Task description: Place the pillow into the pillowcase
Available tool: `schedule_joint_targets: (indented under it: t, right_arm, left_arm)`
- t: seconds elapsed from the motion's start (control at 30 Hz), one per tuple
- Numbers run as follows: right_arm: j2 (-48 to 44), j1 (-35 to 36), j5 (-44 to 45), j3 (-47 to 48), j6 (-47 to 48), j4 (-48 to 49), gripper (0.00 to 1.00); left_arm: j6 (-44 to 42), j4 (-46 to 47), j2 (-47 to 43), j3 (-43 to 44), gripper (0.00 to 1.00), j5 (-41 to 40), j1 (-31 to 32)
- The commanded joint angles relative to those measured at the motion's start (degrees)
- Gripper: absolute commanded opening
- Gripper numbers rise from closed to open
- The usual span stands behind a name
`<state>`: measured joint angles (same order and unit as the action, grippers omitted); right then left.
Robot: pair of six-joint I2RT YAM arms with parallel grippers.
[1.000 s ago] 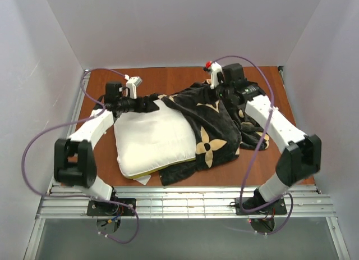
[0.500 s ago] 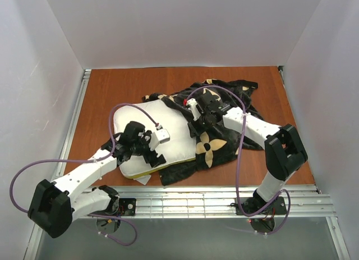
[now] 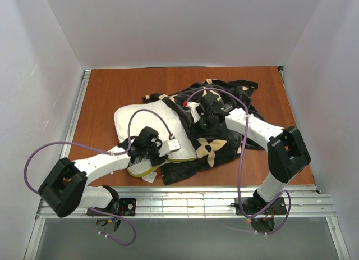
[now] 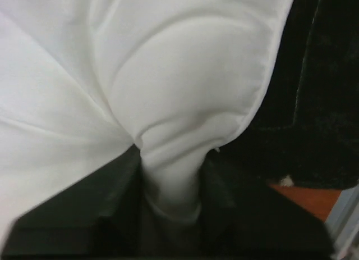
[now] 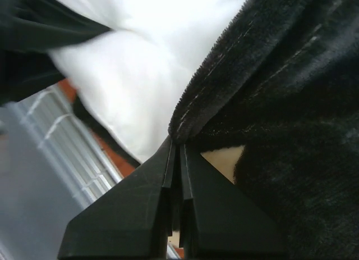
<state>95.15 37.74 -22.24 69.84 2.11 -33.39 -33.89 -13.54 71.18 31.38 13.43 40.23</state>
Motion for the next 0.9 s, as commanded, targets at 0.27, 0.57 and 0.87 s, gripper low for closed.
schedule_joint_targets:
  t: [0.27, 0.57, 0.87]
  right_arm:
    - [1.96, -1.61, -26.97, 21.54, 0.62, -0.89, 0.01]
    - [2.15, 1.55, -42.10, 21.05, -7.65, 11.56, 0.01]
    - [-16.12, -19.78, -24.10, -4.87, -9.57, 10.98, 0.72]
  left_arm:
    - [55.27, 10.20, 3.26, 21.35, 0.00, 17.41, -8.91]
    - [80.81, 31.19, 15.82, 16.70, 0.00, 24.00, -13.68]
    - [82.40, 33.57, 19.08, 17.23, 0.00, 28.30, -17.82]
